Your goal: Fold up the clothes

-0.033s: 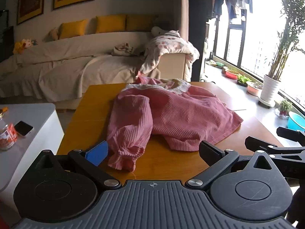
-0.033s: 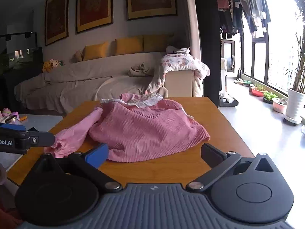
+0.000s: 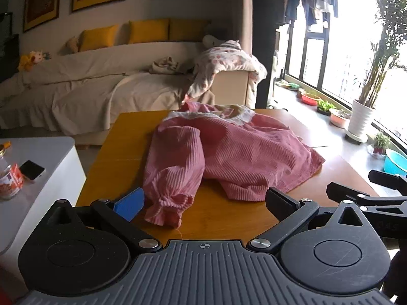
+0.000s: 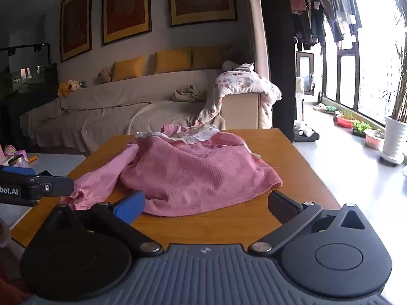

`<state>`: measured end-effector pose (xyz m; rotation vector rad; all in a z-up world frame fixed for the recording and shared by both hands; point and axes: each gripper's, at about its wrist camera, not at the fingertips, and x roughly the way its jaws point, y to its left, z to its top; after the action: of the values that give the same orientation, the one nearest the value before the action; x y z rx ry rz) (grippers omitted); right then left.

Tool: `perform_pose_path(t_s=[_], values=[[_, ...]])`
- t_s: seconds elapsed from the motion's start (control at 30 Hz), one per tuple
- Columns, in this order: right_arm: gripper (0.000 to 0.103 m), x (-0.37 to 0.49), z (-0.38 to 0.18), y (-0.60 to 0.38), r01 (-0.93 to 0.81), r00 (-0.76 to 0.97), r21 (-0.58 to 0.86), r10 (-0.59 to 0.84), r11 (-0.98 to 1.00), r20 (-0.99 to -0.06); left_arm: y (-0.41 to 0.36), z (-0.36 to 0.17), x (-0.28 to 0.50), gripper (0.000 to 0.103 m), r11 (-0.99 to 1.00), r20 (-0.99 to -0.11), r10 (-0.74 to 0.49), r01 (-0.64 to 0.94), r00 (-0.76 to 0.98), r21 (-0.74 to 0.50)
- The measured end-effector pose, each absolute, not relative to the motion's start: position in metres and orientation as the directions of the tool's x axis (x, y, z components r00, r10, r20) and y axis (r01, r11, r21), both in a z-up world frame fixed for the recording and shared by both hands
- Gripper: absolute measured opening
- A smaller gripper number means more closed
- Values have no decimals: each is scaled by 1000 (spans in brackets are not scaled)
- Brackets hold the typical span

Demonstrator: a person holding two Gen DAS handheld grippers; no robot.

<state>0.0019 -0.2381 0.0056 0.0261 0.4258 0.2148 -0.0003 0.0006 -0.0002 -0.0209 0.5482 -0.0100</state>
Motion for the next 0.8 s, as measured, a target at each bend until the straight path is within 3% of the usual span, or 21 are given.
perform_pose_path(t_s=[0.8], values=[[103,7,-1,-232,-249,848,104,268,963,-457,6,-5,7,103,999,-571,-13,-16,821,-46]])
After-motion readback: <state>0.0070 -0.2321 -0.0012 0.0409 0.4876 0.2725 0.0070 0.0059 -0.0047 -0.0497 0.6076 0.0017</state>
